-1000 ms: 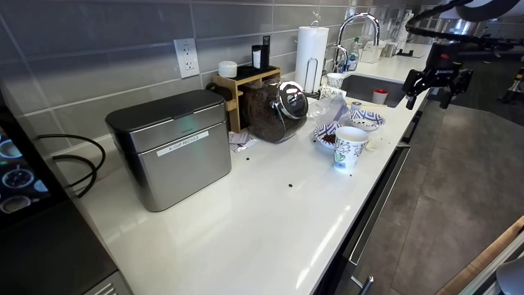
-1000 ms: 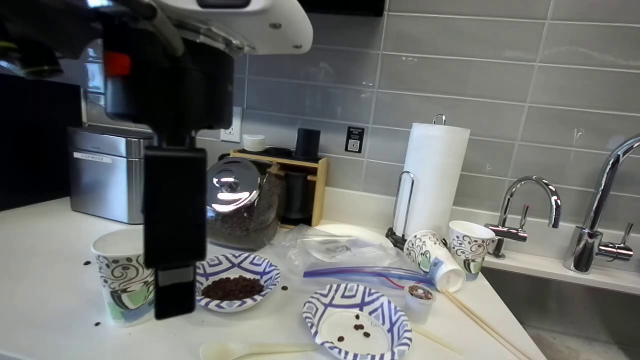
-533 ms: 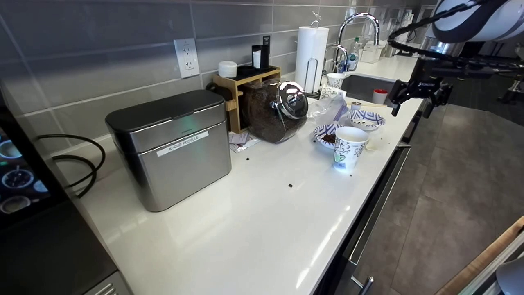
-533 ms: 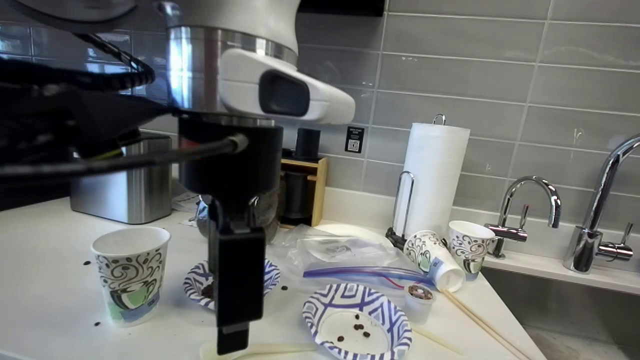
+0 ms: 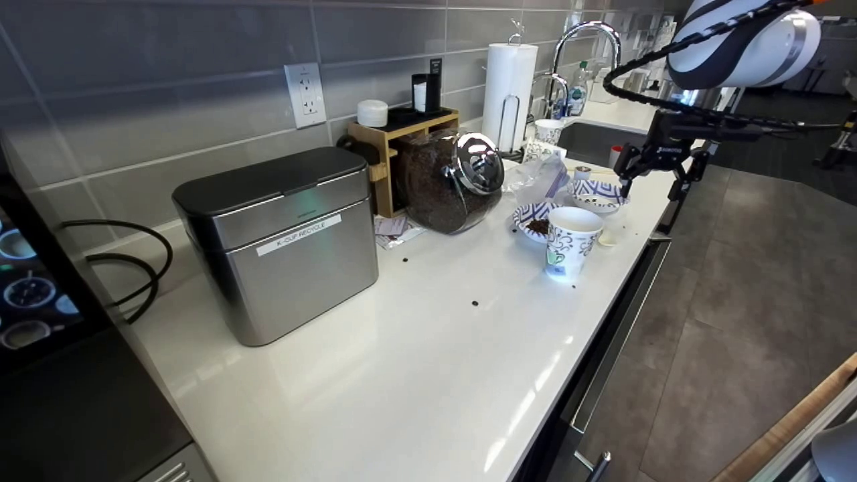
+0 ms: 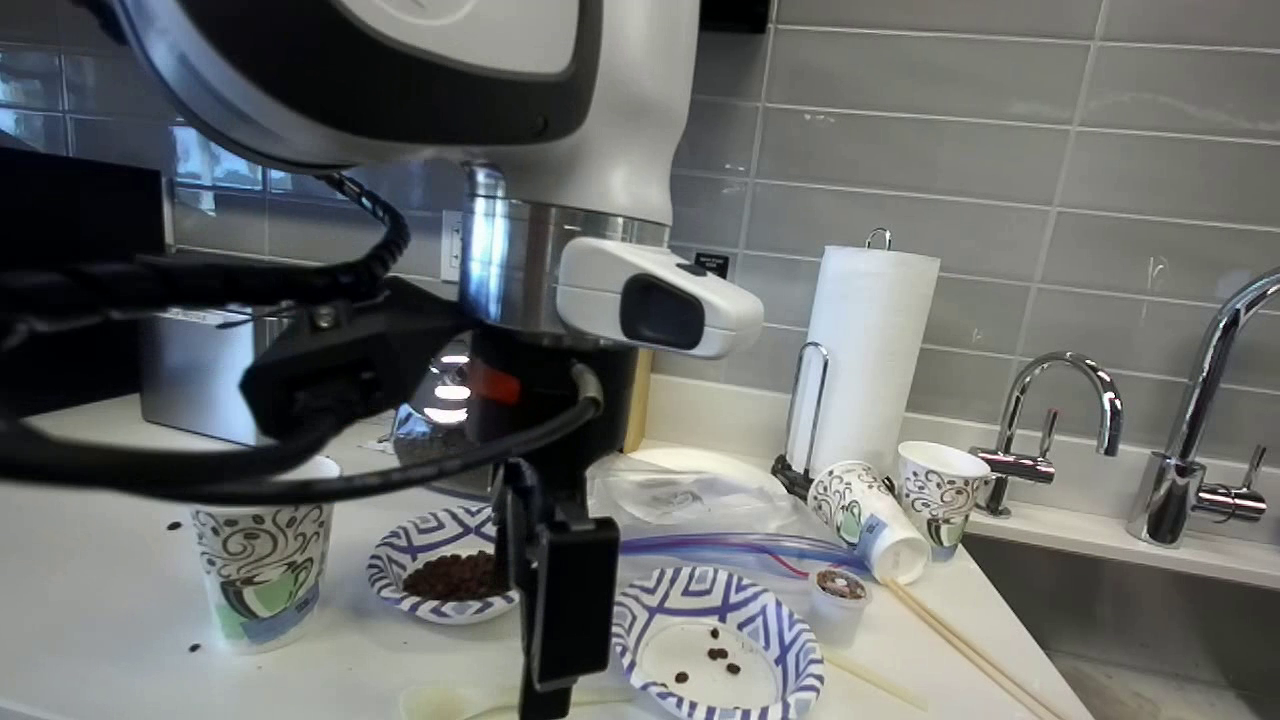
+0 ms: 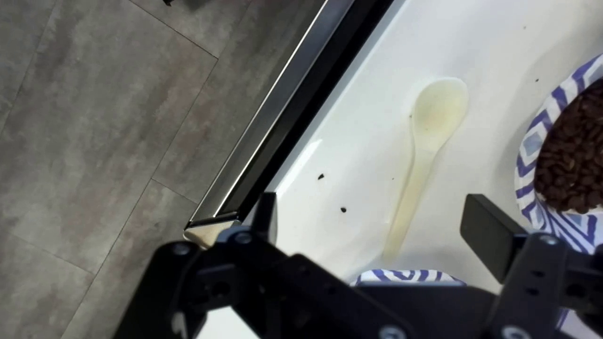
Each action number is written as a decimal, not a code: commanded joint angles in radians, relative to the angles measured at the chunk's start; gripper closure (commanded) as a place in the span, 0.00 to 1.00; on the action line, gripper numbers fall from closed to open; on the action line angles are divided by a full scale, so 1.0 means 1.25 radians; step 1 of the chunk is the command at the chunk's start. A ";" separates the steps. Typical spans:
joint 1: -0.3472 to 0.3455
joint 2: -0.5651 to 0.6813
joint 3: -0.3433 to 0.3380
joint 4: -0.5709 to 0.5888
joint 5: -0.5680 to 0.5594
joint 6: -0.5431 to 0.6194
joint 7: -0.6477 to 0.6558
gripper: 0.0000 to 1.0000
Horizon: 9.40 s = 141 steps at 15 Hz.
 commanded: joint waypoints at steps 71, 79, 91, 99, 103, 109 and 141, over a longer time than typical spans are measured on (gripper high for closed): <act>0.091 0.286 -0.030 0.190 0.052 0.021 -0.007 1.00; 0.103 0.235 -0.040 0.158 0.031 -0.054 0.017 0.97; 0.081 0.076 -0.046 0.114 0.043 -0.223 0.020 0.97; 0.083 -0.006 -0.021 0.086 0.060 -0.051 0.083 0.97; 0.089 -0.017 0.005 0.031 0.058 0.173 0.115 0.97; 0.085 0.009 0.026 0.008 0.052 0.331 0.121 0.87; 0.176 0.172 -0.079 0.026 -0.195 0.639 0.373 0.97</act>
